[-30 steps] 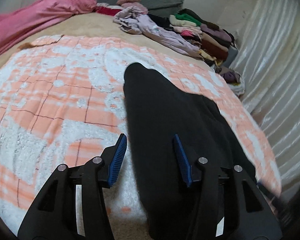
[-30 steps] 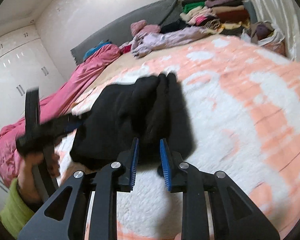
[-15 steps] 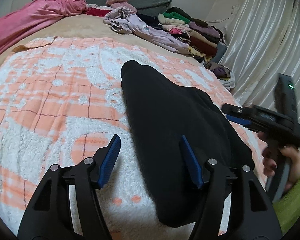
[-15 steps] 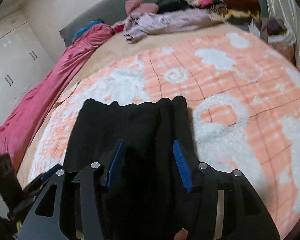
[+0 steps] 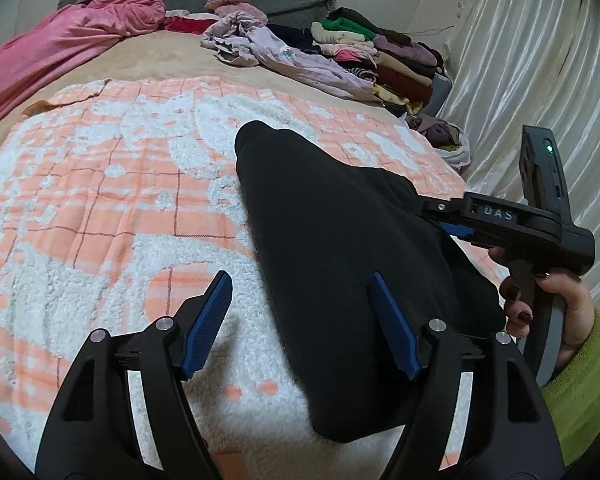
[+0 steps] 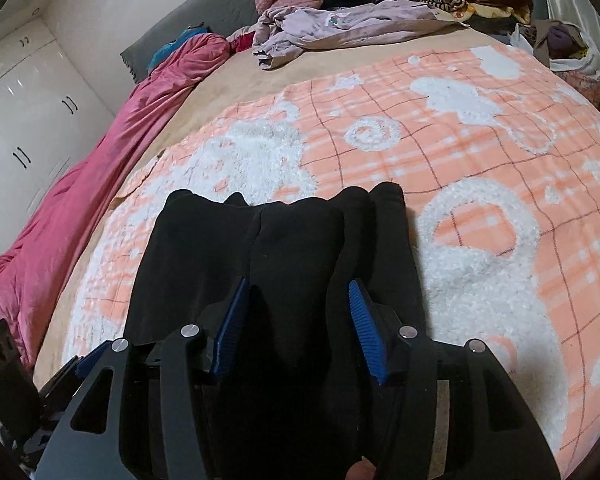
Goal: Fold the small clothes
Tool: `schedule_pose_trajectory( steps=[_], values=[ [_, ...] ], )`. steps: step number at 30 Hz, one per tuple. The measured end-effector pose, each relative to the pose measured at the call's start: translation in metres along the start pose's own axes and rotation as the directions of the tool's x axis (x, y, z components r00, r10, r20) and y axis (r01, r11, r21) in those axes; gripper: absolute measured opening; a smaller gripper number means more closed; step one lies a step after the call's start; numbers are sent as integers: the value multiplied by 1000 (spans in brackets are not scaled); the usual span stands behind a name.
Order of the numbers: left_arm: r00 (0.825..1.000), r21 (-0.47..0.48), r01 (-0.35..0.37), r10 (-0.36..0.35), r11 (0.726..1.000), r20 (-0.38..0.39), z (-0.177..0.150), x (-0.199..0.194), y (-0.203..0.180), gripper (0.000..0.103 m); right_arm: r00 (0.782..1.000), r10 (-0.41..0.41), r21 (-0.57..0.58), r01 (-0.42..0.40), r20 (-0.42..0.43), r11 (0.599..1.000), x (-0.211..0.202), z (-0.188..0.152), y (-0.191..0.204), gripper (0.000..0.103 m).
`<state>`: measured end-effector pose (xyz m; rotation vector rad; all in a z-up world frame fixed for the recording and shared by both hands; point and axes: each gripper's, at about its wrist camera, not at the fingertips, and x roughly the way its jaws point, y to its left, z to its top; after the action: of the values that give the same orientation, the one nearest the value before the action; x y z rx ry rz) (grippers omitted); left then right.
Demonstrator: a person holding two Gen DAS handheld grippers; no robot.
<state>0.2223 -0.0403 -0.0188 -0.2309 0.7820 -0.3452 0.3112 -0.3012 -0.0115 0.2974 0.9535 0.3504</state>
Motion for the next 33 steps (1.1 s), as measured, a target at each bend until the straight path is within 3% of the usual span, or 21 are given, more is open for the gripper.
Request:
schedule_pose_trajectory(
  steps=[7, 10, 12, 14, 24, 30, 33],
  values=[
    [1000, 11, -2, 2, 1000, -3, 0, -1, -2, 65, 999, -37, -52, 37, 4, 998, 4, 0, 7, 49],
    [1000, 5, 1, -1, 1000, -4, -1, -1, -2, 67, 999, -50, -80, 51, 13, 996, 4, 0, 11, 38],
    [1000, 3, 0, 0, 1000, -4, -1, -1, -1, 68, 997, -72, -112, 73, 21, 991, 5, -1, 15, 21],
    [1000, 0, 2, -2, 1000, -6, -1, -1, 0, 68, 996, -87, -145, 90, 32, 985, 4, -2, 19, 16],
    [999, -5, 36, -36, 999, -7, 0, -5, -1, 68, 977, -138, -309, 183, 163, 933, -32, 1, 49, 11],
    [998, 26, 62, -62, 998, -20, -4, 0, -12, 69, 966, -214, -330, 250, 142, 910, -33, 6, 38, 10],
    [998, 40, 63, -62, 997, -29, -8, 4, -16, 69, 958, -256, -305, 284, 129, 909, -21, 6, 22, 5]
  ],
)
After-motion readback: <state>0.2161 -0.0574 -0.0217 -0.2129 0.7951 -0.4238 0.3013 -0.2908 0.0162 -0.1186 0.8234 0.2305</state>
